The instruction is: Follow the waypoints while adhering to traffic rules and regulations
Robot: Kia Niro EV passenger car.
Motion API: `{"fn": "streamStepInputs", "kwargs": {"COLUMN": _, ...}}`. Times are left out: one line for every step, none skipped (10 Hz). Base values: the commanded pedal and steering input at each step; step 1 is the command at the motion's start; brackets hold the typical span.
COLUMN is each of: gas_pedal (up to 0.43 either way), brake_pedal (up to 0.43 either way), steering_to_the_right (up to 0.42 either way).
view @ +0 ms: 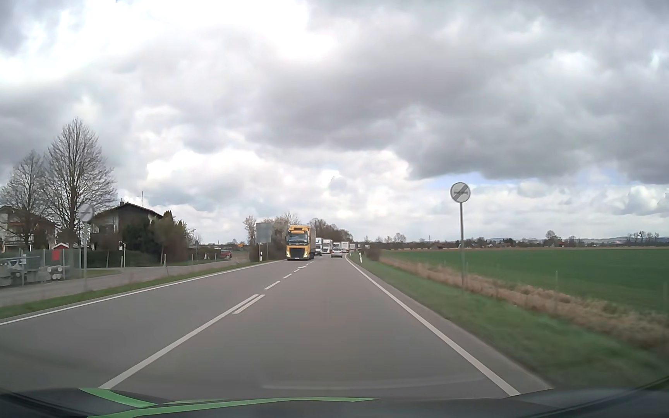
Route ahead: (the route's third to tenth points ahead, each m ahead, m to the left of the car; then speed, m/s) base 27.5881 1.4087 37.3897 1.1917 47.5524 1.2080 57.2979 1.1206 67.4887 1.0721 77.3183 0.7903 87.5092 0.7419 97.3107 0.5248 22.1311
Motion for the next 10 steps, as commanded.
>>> {"fn": "streamStepInputs", "kwargs": {"gas_pedal": 0.209, "brake_pedal": 0.0, "steering_to_the_right": 0.001}}
{"fn": "streamStepInputs", "kwargs": {"gas_pedal": 0.209, "brake_pedal": 0.0, "steering_to_the_right": 0.001}}
{"fn": "streamStepInputs", "kwargs": {"gas_pedal": 0.209, "brake_pedal": 0.0, "steering_to_the_right": 0.001}}
{"fn": "streamStepInputs", "kwargs": {"gas_pedal": 0.209, "brake_pedal": 0.0, "steering_to_the_right": 0.001}}
{"fn": "streamStepInputs", "kwargs": {"gas_pedal": 0.209, "brake_pedal": 0.0, "steering_to_the_right": 0.001}}
{"fn": "streamStepInputs", "kwargs": {"gas_pedal": 0.209, "brake_pedal": 0.0, "steering_to_the_right": 0.001}}
{"fn": "streamStepInputs", "kwargs": {"gas_pedal": 0.209, "brake_pedal": 0.0, "steering_to_the_right": 0.001}}
{"fn": "streamStepInputs", "kwargs": {"gas_pedal": 0.209, "brake_pedal": 0.0, "steering_to_the_right": 0.001}}
{"fn": "streamStepInputs", "kwargs": {"gas_pedal": 0.209, "brake_pedal": 0.0, "steering_to_the_right": 0.001}}
{"fn": "streamStepInputs", "kwargs": {"gas_pedal": 0.209, "brake_pedal": 0.0, "steering_to_the_right": 0.001}}
